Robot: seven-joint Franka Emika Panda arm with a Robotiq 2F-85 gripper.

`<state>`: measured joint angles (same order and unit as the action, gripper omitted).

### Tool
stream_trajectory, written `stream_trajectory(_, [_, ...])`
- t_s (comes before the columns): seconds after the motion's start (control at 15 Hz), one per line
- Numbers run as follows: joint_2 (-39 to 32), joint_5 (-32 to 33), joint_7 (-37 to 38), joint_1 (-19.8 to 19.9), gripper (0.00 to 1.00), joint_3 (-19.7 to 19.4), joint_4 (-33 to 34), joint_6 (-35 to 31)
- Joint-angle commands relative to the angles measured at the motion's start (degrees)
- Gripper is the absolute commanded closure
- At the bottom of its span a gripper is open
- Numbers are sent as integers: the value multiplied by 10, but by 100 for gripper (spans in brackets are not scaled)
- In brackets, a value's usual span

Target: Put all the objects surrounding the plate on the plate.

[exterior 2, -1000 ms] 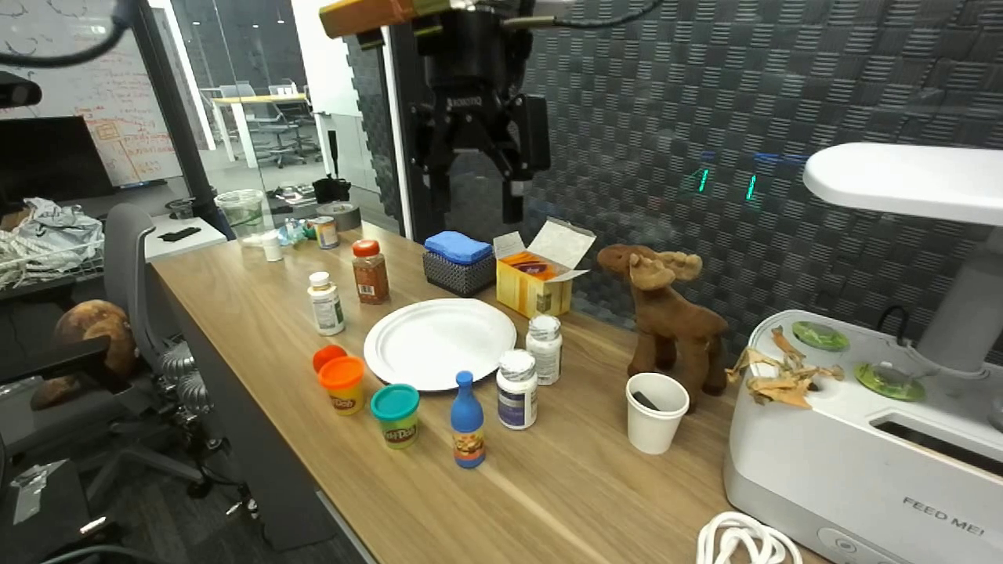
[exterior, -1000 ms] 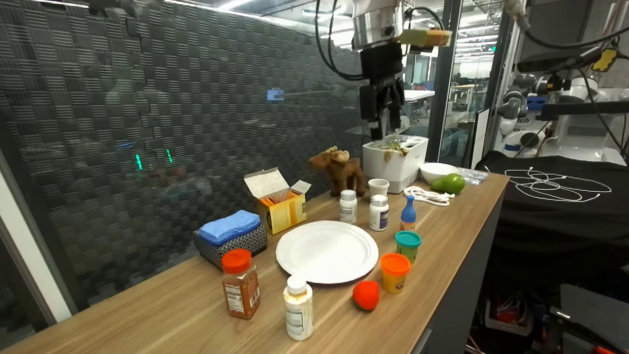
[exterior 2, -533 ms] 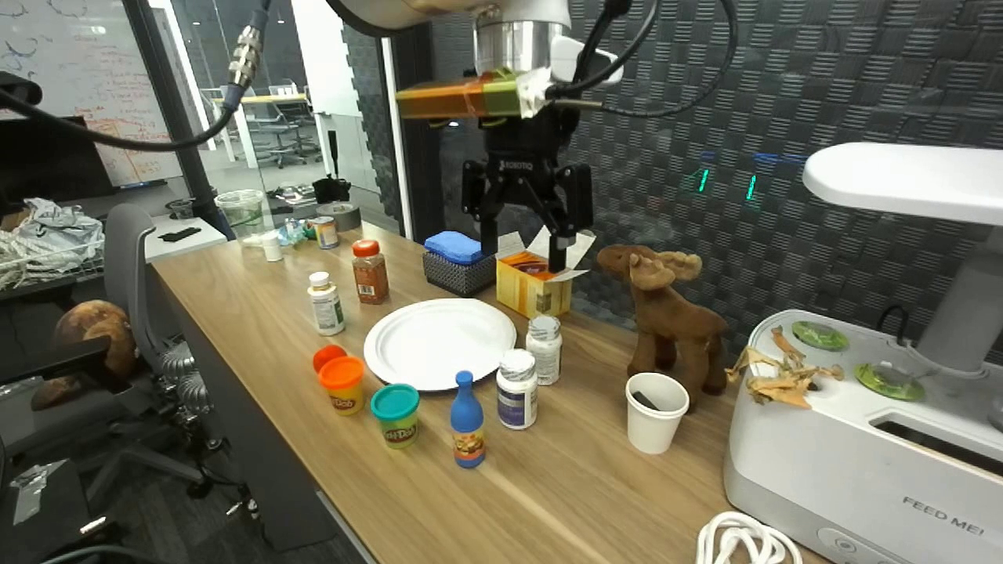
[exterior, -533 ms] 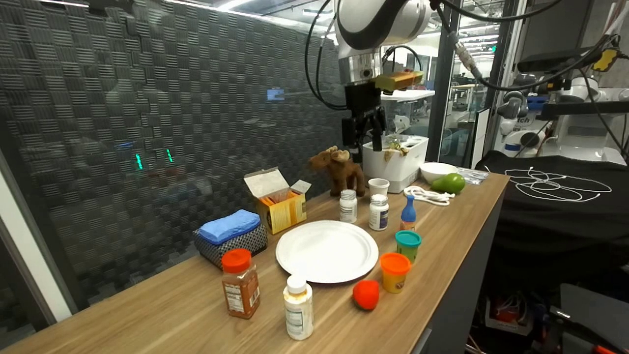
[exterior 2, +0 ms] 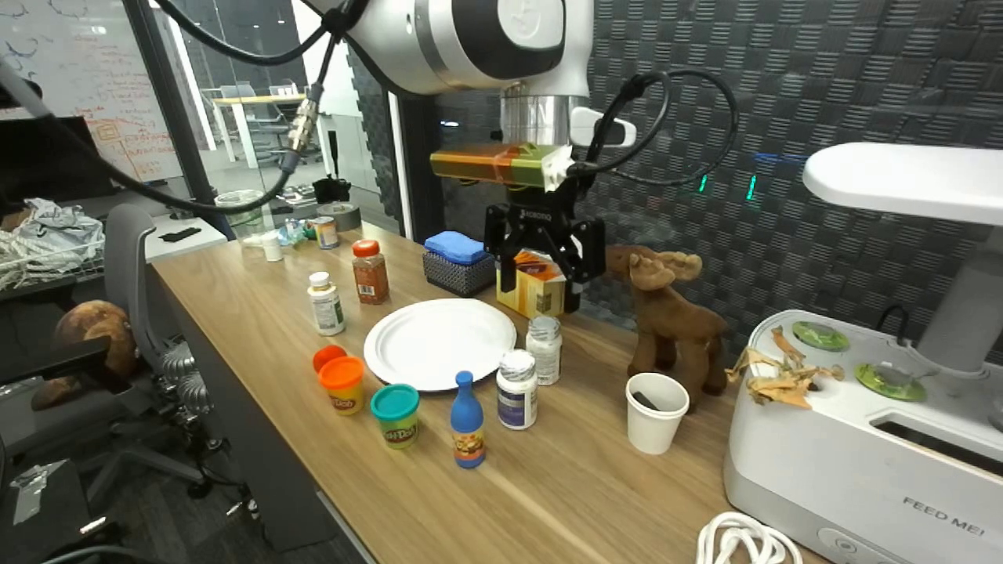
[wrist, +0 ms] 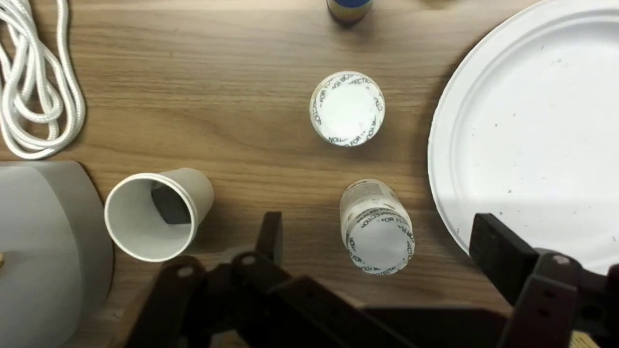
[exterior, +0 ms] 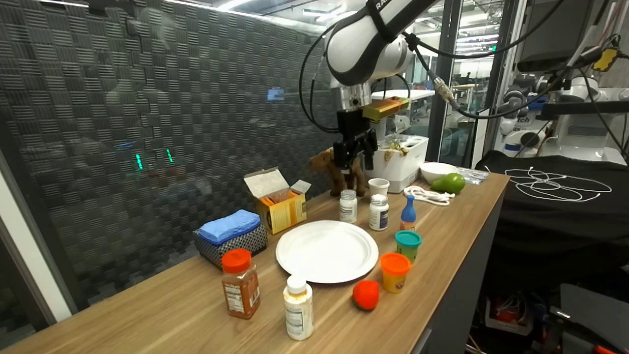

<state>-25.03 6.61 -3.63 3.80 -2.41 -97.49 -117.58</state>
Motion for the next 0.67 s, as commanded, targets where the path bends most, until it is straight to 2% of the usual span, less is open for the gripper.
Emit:
stream_trajectory(0.0, [-37,-17,10,0,0,0,44,1])
stream_trajectory(0.6, [-88,-29,10,1,0,1,89,9])
